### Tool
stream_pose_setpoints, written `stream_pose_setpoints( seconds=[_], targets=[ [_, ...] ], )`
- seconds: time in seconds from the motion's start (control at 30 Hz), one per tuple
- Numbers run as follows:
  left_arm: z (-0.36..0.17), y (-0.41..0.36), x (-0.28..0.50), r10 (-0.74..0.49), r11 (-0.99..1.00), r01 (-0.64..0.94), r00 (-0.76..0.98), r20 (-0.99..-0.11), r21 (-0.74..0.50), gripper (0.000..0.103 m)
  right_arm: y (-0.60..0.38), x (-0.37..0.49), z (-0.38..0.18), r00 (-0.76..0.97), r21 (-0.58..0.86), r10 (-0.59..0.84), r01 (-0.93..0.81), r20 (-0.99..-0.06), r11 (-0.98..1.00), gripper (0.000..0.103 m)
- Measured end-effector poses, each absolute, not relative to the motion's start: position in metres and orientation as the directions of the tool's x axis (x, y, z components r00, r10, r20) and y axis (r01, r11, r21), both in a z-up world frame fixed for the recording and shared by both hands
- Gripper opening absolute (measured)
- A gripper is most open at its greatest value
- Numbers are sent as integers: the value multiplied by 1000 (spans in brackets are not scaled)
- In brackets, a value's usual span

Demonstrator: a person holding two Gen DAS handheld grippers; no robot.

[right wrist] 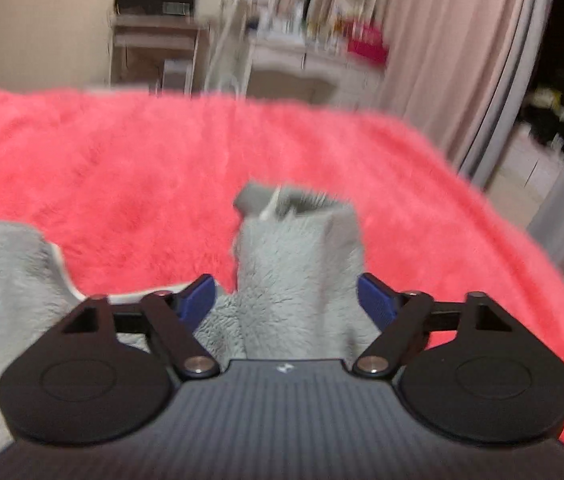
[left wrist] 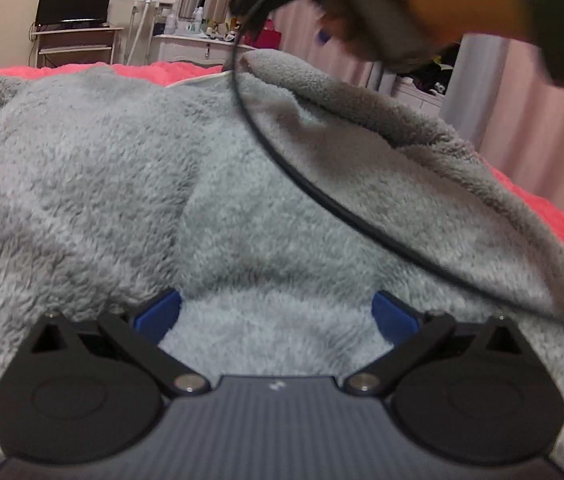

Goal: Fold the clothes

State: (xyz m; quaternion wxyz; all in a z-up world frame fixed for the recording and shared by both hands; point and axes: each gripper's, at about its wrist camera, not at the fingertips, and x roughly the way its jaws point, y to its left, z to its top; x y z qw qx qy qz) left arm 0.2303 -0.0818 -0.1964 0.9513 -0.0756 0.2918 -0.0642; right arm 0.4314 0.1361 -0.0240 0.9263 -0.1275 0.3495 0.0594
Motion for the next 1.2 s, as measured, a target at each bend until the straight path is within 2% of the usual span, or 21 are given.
stream_pose_setpoints(
  seconds=[0.03, 0.07, 0.1, 0.17, 0.3, 0.33, 0.4, 0.47, 0.57, 0.63, 0.67, 0.7, 0.73, 0.8, 0.9, 0.97, 1.03, 1.1, 1.2],
  targets=[
    [-197, -83, 231, -166, 980, 77, 821, -546, -182, 103, 133, 441, -30, 717, -195, 14, -208, -697, 958, 22],
    [-198, -84, 231, -166, 980, 77, 821, -546, -182, 103, 124, 451, -31, 689, -204, -9, -203, -725, 958, 2],
    [-199, -83, 231, -168, 980, 77, 821, -546, -185, 103, 114, 450, -22, 710, -202, -20, -174, -704, 964, 7],
    [-199, -82, 232, -172, 978, 76, 819, -548, -194, 103, 84, 436, 7, 786, -140, -1, -110, -618, 984, 6],
    [-198, -83, 232, -170, 979, 71, 811, -560, -193, 103, 28, 382, 64, 890, -6, 101, -116, -444, 993, 6],
    [-198, -83, 232, -169, 979, 70, 808, -564, -194, 103, 11, 364, 76, 907, 48, 121, -111, -403, 993, 6],
    [-196, -83, 233, -171, 978, 69, 801, -573, -195, 103, -44, 315, 92, 936, 263, 146, -61, -320, 963, 6],
    [-194, -83, 234, -173, 978, 69, 796, -580, -196, 103, -95, 273, 85, 941, 427, 119, 30, -317, 904, 7],
    [-188, -81, 239, -170, 980, 69, 778, -605, -186, 103, -158, 231, 36, 860, 477, 48, 234, -507, 847, 10],
    [-185, -84, 238, -155, 984, 66, 775, -612, -166, 103, -187, 222, -15, 673, 364, 13, 384, -740, 849, 13],
    [-184, -85, 239, -150, 985, 64, 775, -614, -160, 103, -199, 215, -39, 575, 299, -7, 435, -818, 849, 13],
    [-183, -86, 239, -140, 987, 61, 775, -617, -148, 103, -205, 202, -49, 567, 267, -35, 441, -823, 857, 28],
    [-182, -88, 239, -131, 989, 58, 774, -619, -136, 103, -207, 187, -52, 592, 251, -63, 434, -804, 865, 41],
    [-182, -91, 237, -115, 992, 57, 774, -622, -113, 103, -199, 170, -46, 651, 212, -124, 412, -749, 886, 49],
    [-182, -93, 237, -109, 993, 56, 774, -624, -104, 103, -172, 161, -25, 756, 110, -200, 338, -623, 935, 53],
    [-183, -91, 235, -117, 992, 58, 775, -622, -114, 103, -158, 163, -11, 817, 43, -270, 338, -510, 940, 60],
    [-185, -89, 237, -131, 990, 65, 769, -626, -128, 103, -149, 169, 5, 856, -19, -341, 363, -388, 932, 61],
    [-186, -88, 237, -138, 988, 67, 772, -620, -136, 103, -149, 189, 14, 905, -93, -295, 280, -308, 955, 63],
    [-189, -86, 238, -147, 986, 71, 780, -608, -148, 103, -122, 239, 15, 918, -188, -34, -45, -394, 981, 63]
  ],
)
